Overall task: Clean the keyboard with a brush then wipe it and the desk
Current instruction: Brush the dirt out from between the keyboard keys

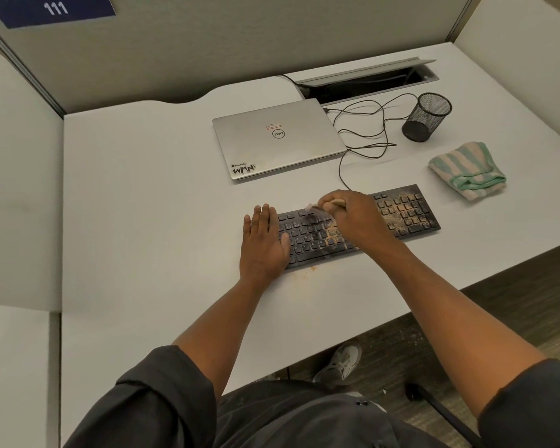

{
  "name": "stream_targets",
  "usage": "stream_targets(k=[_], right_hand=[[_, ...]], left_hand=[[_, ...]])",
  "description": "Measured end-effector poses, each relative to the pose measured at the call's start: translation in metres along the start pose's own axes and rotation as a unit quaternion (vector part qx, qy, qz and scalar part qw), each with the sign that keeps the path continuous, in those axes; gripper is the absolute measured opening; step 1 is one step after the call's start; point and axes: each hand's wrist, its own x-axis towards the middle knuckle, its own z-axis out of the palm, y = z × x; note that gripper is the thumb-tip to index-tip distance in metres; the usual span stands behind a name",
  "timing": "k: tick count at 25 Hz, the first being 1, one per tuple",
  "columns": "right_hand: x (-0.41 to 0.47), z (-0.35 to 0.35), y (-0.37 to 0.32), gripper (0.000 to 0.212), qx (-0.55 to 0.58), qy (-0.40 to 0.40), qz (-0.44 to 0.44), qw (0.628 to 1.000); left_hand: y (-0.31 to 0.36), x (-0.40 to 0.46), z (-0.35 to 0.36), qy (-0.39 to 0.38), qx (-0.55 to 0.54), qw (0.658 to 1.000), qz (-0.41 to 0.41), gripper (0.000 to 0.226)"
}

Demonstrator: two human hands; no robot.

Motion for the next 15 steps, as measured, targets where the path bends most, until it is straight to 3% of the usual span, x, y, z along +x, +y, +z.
stream_targets(k=[3,6,11,15], right_hand=[[-0.001,0.009,0.009,0.014,-0.011,-0.038,-0.011,0.999],[0.003,-0.001,0.015,0.015,-0.057,-0.02,0.003,0.998],[0.014,-0.002,0.006,0.018,0.0,-0.006,0.006,1.0],[0.027,-0.001,0.002,0.025,-0.061,-0.022,0.04,0.997]], left_hand=[[0.0,0.0,0.0,0.0,-0.001,1.0,0.0,0.08],[0.0,0.0,0.0,0.0,-0.001,1.0,-0.001,0.081],[0.0,0.0,0.001,0.002,0.003,1.0,0.001,0.08],[0.0,0.0,0.0,-0.003,0.006,1.0,-0.001,0.08]])
